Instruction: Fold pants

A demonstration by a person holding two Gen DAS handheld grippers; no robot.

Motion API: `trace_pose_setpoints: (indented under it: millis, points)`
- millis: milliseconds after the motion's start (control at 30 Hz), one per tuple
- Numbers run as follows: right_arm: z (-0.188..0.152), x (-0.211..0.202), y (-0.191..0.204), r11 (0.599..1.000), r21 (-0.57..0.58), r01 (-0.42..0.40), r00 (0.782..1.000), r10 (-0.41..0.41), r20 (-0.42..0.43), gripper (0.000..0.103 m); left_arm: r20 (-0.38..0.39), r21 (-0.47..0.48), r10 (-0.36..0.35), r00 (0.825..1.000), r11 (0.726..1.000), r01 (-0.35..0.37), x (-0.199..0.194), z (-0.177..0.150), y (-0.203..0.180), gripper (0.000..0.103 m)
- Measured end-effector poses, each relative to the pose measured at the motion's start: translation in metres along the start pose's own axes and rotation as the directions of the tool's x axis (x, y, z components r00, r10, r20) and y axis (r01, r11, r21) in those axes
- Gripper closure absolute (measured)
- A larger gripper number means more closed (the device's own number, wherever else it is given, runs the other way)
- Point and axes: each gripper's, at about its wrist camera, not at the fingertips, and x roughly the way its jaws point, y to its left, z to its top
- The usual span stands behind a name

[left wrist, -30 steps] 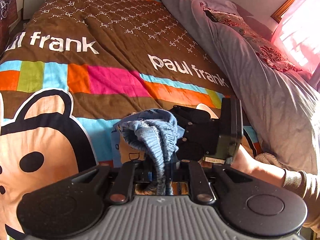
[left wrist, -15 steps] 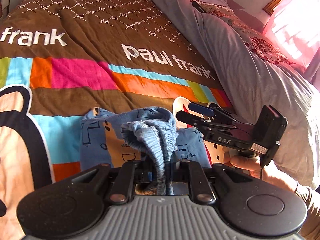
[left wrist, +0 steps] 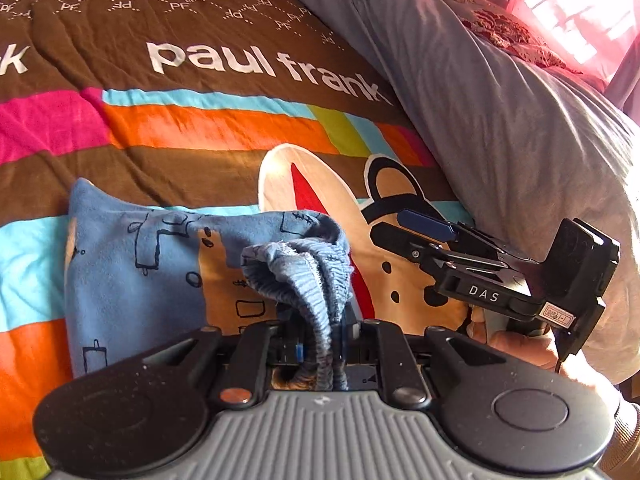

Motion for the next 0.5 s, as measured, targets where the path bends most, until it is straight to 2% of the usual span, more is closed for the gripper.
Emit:
trace_pose_setpoints:
  millis: [167,267,333,500]
  points:
    - [-0.011,-0.01,-0.024,0.998,0.057,0.029,1.0,-0.029,0.003,0.031,-0.049,0.032,0.02,0.999,0.999,-0.019,0.031,0.0,-0.02,0.086]
    - [-0.013,-0.014,-0.036,0.994,0.108,0.034,0.999,-0.035,0.015,0.031,-0.065,0.068,0.073,0.995,0.995,-0.069,0.042,-0.001,-0.03,0.066]
    - [-0.011,-0.018,-0.04,0.992,0.126,0.03,0.999,-0.035,0.033,0.031,-0.064,0.085,0.075,0.995,0.994,-0.069,0.043,-0.002,-0.036,0.052]
    - [-0.011,-0.021,-0.039,0.992,0.123,0.021,0.999,-0.026,0.043,0.031,-0.047,0.119,0.09,0.995,0.989,-0.084,0.034,-0.005,-0.043,0.043]
